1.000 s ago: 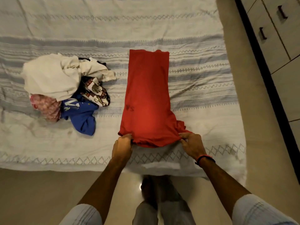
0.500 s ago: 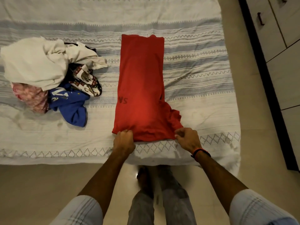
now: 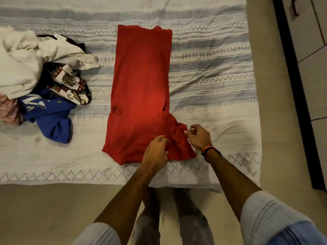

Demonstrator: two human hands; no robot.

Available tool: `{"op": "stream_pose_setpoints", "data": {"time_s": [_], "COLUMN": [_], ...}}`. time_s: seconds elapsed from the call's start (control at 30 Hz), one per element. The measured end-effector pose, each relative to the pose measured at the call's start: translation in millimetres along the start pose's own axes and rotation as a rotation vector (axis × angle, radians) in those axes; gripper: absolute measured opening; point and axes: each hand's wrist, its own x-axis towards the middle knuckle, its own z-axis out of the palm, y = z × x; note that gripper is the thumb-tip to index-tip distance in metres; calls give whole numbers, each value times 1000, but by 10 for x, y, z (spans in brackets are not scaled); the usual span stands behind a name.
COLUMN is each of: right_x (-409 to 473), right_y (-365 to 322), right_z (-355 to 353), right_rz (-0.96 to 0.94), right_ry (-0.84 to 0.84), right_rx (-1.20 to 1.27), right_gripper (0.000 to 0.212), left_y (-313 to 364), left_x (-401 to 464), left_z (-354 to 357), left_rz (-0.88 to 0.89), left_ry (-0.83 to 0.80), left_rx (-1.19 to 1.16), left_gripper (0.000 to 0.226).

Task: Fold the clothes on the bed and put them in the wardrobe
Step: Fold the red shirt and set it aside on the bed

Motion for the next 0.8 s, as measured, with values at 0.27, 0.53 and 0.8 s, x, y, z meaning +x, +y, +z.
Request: {"op": "stream_pose_setpoints", "data": {"time_s": [0.27,0.53,0.8], "right_x": [258,295,286], "right_y": [-37,226,247], "right_z": [135,-35,-39], "right_rz": [-3,123,101], "right_ry": [-77,23,-202], "right_rx": [18,299,265], "right_gripper": [24,34,52], "left_y": [-15,20,30], "left_x": [90,111,119], "left_z": [145,188,189], "left_rz": [-52,-93,-98], "left_ry": [21,14,24], "left_rx": [44,53,63], "left_gripper": [54,67,66]}}
